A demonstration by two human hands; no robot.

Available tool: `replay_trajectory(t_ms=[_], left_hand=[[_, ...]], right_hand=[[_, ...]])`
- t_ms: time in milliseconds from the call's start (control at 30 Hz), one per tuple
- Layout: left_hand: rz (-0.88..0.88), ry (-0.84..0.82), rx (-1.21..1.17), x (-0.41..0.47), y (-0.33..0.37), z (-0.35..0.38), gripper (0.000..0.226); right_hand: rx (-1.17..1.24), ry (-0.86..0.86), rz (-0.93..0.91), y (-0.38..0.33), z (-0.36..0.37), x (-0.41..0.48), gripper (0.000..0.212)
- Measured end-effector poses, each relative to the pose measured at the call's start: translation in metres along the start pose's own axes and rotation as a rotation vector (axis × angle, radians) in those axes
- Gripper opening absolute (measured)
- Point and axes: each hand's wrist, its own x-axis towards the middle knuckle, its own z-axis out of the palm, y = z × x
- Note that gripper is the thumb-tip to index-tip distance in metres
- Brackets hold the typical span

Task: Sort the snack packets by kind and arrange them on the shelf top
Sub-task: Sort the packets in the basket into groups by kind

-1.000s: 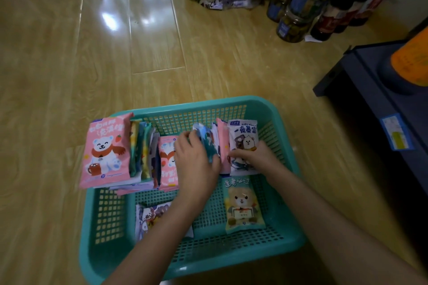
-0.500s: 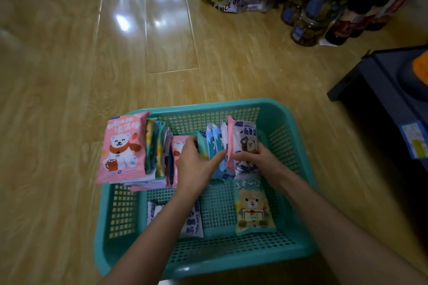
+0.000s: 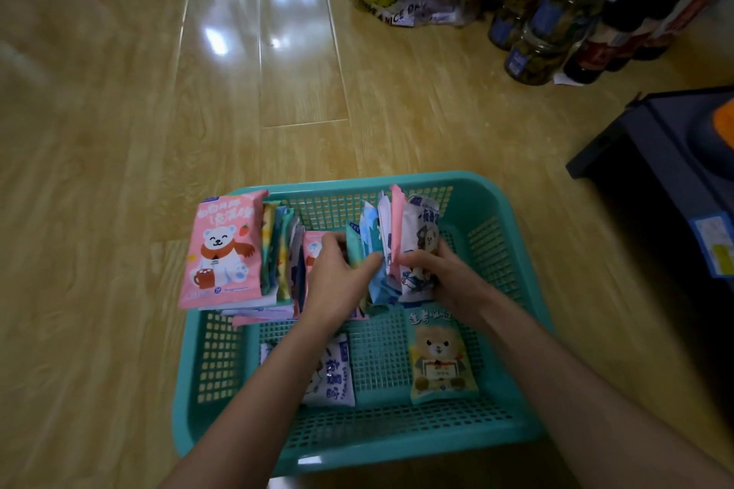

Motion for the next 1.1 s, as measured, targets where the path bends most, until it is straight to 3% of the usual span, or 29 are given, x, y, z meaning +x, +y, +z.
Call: replay_trajectory(t_ms=[100,333,500,567,700,800,900,1000,1100], left_hand=[[0.008,0.008,-0.114,-0.004,-0.001,-0.006,0.031],[0.015,0.069,-0.252,-0.016,0.003,-0.032,0.026],[-0.108,-0.014,-0.139,-0.025,0.003,-0.037,0.049],[-0.071,-0.008,-0.161,-0.032,0.003,-0.038,0.047],[-0.003,0.046,-0.171,-0.044,0.005,-0.040,0.051],[0.079,0.069,-0.147,-0.052,0.010,-0.042,0.053],[0.165,0.101,-0.024,-0.056,0.011,-0.045,0.046],[0.199,0.230,0.185,-0.052,0.002,-0.047,0.033],[0.224,0.254,0.387,-0.053,0.001,-0.046,0.025]], right_hand=[[0.015,-0.033,-0.030,-0.007,0.010,-0.005,0.061],[-0.056,-0.031,-0.140,-0.031,0.041,-0.013,0.058],[-0.288,0.057,-0.157,-0.026,0.068,-0.010,0.068],[-0.327,0.081,-0.156,-0.023,0.070,-0.010,0.078],[-0.280,0.094,-0.157,-0.025,0.070,-0.013,0.064],[-0.287,0.087,-0.170,-0.025,0.073,-0.019,0.066],[-0.312,0.071,-0.172,-0.025,0.075,-0.022,0.065],[-0.207,-0.018,-0.159,-0.028,0.076,-0.023,0.056],[-0.124,-0.081,-0.151,-0.028,0.073,-0.024,0.060]])
